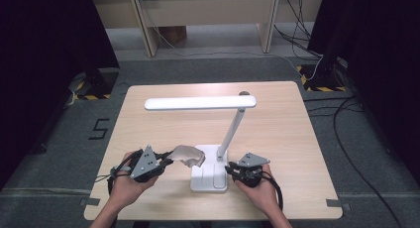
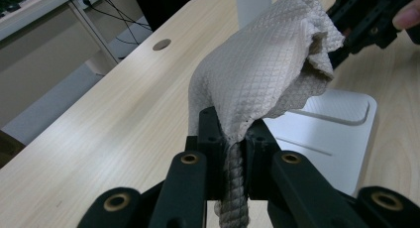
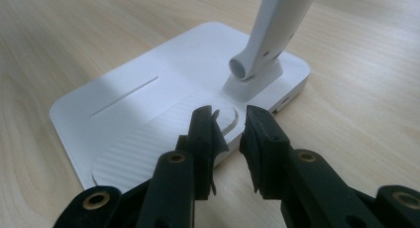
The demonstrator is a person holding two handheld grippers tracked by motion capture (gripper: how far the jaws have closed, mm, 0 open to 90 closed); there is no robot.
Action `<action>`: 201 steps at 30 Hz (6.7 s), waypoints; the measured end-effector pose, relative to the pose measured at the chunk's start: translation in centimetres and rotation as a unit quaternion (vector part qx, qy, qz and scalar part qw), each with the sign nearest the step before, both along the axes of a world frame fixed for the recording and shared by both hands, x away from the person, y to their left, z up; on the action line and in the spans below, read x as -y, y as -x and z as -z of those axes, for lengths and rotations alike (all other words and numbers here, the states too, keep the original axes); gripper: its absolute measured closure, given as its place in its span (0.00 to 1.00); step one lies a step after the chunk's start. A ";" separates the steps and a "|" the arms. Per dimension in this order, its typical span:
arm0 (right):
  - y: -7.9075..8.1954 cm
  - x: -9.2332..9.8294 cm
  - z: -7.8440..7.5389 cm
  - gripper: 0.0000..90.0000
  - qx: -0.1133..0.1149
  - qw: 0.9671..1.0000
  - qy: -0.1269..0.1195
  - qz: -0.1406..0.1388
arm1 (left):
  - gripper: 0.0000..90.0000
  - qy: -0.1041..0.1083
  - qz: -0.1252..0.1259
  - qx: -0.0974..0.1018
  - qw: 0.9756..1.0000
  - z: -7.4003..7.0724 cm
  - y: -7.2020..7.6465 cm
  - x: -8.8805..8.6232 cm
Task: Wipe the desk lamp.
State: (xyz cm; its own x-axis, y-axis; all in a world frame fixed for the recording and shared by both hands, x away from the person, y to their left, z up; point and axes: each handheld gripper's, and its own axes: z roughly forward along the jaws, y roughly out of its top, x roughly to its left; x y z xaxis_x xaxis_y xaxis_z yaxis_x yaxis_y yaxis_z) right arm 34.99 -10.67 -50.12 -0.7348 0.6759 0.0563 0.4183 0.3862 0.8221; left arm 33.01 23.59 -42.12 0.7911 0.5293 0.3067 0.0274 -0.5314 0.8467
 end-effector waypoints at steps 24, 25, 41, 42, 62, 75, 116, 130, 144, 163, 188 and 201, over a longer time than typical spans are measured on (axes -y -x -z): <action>0.3 -1.9 0.5 0.71 -0.008 0.999 -0.001 -0.031 | 0.90 -0.001 -0.033 0.023 0.999 -2.8 0.3 -2.7; 0.3 -1.9 0.4 0.72 -0.007 0.999 0.005 -0.032 | 0.90 -0.001 -0.033 0.025 0.999 -3.0 0.3 -2.8; 0.4 -1.5 0.6 0.73 -0.013 1.000 -0.002 -0.025 | 0.90 0.015 -0.049 0.060 0.997 -6.6 -0.4 -4.4; 0.3 -1.5 0.6 0.73 -0.016 0.999 -0.001 -0.029 | 0.90 0.014 -0.050 0.062 0.997 -6.9 -0.5 -4.5; -0.2 -3.0 0.5 0.72 0.003 0.999 0.016 -0.040 | 0.90 0.021 -0.080 0.077 0.994 -8.5 -1.3 -6.2; -0.1 -3.0 0.5 0.73 0.007 0.999 0.014 -0.039 | 0.90 0.029 -0.097 0.098 0.990 -10.5 -1.8 -6.7; -0.1 -3.0 0.7 0.76 0.011 0.999 0.007 -0.037 | 0.90 0.095 -0.149 0.149 0.973 -14.9 -1.2 -5.1; 0.0 -3.0 0.7 0.76 0.012 0.999 0.006 -0.034 | 0.90 0.143 -0.164 0.137 0.966 -15.4 -1.0 -4.2; 0.0 -3.0 0.8 0.76 0.015 0.999 0.007 -0.034 | 0.90 0.159 -0.169 0.147 0.962 -16.1 -0.5 -3.9; 0.1 -3.1 0.8 0.77 0.019 0.999 0.008 -0.035 | 0.90 0.179 -0.164 0.140 0.960 -15.9 -0.4 -1.9; 0.1 -3.1 0.9 0.77 0.020 0.999 0.007 -0.035 | 0.90 0.200 -0.148 0.125 0.960 -15.1 -0.8 0.9; 0.1 -3.1 0.9 0.77 0.020 0.999 0.006 -0.035 | 0.90 0.202 -0.144 0.123 0.961 -15.0 -1.0 1.9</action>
